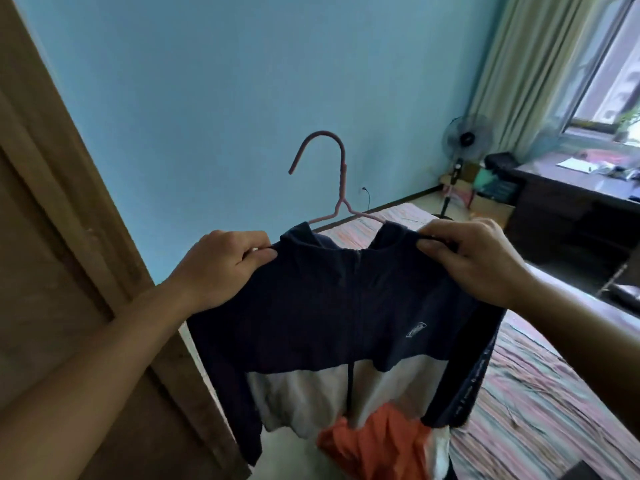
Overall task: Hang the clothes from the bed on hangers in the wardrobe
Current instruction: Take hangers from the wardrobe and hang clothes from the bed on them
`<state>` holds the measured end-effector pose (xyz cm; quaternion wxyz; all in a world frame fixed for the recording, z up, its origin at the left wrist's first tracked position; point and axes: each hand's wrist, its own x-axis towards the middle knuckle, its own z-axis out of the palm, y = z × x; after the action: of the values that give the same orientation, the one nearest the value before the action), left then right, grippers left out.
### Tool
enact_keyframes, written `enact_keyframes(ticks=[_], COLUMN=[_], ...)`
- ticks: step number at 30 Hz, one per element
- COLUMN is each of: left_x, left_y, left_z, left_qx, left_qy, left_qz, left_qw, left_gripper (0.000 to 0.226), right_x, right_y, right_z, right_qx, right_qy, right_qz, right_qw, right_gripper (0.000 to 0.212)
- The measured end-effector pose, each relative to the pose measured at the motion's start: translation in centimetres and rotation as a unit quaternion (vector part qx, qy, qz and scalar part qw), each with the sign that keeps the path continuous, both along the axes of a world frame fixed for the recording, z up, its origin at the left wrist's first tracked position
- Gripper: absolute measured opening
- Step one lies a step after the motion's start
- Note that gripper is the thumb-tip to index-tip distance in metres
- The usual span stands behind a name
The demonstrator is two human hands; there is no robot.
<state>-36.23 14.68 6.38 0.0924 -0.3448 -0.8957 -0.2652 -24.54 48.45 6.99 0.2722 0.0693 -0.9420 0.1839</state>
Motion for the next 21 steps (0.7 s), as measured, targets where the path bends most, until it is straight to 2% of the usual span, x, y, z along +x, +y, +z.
enact_keyframes(ticks=[6,13,21], left_x=[-2.0,-4.7,-9.9], left_y=[5.0,11.1,17.6], left_z=[-0.9,-5.0,-12.0], left_qx=[-0.016,-0.047,-0.091], left_qy=[-0.006,-0.039,-0.118], left_qz=[-0.044,-0.06,-0.047], left_qw=[0.999,0.996,0.988], left_gripper=[0.023,0.021,0.02], right_x=[2.5,2.8,-1.5], right_y=[3.0,6.0,11.1], right_z=[-0.8,-4.5,-11.0], right_qx=[-0.012,-0.029,-0.055], right_qy=[-0.02,-0.088,-0.227], right_qz=[-0.067,-0.128,-0.155], right_qw=[0.997,0.987,0.96], right_gripper=[0.008,0.012,0.012])
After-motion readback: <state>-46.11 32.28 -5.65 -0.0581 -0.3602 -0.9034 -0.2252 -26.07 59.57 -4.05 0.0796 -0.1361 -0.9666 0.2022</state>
